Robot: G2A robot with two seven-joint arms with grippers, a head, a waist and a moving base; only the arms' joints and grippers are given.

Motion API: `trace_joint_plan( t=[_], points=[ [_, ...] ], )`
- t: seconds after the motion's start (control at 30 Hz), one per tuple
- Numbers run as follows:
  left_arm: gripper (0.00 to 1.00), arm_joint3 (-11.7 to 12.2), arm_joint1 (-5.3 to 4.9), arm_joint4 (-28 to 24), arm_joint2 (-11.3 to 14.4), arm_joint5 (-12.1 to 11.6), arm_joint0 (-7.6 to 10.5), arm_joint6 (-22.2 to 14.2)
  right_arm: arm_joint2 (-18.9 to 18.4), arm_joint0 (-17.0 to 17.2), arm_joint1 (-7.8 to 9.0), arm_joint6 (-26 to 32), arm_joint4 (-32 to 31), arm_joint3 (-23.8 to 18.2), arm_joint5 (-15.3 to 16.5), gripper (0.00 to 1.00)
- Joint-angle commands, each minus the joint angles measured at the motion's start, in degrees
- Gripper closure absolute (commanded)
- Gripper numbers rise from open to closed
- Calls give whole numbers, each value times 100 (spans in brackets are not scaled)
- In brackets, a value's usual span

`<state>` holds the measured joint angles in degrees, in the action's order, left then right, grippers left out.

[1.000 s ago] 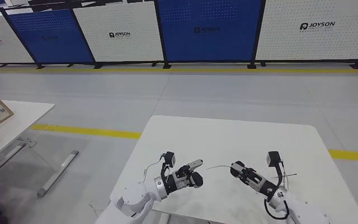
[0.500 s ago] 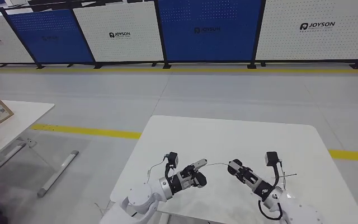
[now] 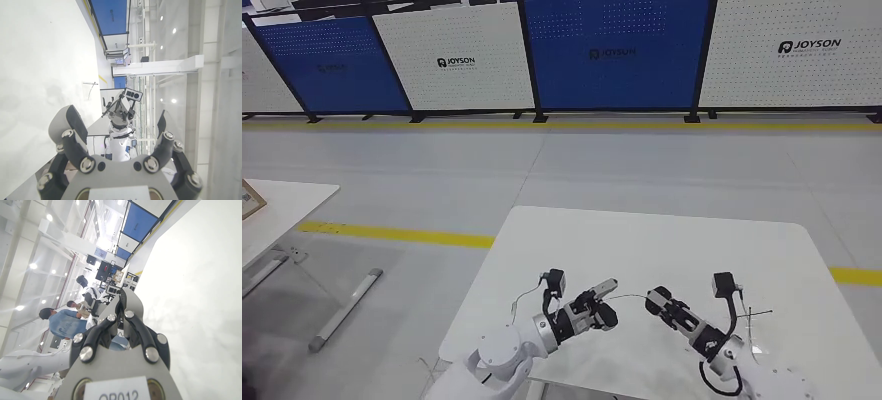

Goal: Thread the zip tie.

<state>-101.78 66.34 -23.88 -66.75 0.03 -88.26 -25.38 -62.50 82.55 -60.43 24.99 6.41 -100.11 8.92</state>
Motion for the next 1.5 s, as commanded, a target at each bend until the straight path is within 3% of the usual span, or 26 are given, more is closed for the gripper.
trace_joint_plan(
  t=[0.0,0.4,0.47,0.5,0.8,1.03,1.07,1.1,1.17,1.2,1.3,1.47],
  points=[
    [0,26,7,13,35,24,37,55,18,-5,-4,8,-43,2,-19,100],
    [0,85,33,-80,144,-59,95,129,18,-5,-4,8,-43,2,-19,100],
    [0,175,63,-91,228,-229,158,328,18,-5,-4,8,-43,2,-19,100],
    [0,267,94,79,311,-355,210,700,18,-5,-4,8,-43,2,-19,100],
    [0,269,94,89,316,-355,210,702,18,-5,-4,8,-43,2,-19,100],
    [0,273,27,379,297,-537,75,130,18,-5,-4,8,-43,2,-19,100],
    [4,259,20,320,278,-530,56,66,18,-5,-4,8,-43,2,-19,100],
    [16,249,17,282,261,-530,47,55,18,-5,-4,8,-43,2,-19,100],
    [51,222,19,169,249,-508,45,80,18,-5,-4,8,-43,2,-19,100],
    [61,216,19,153,251,-497,53,83,18,-5,-4,8,-43,2,-19,100],
    [70,192,20,163,287,-471,63,97,18,-5,-4,8,-43,2,-19,100],
    [71,205,25,231,355,-409,88,192,18,-5,-4,8,-43,2,-19,100]
  ],
)
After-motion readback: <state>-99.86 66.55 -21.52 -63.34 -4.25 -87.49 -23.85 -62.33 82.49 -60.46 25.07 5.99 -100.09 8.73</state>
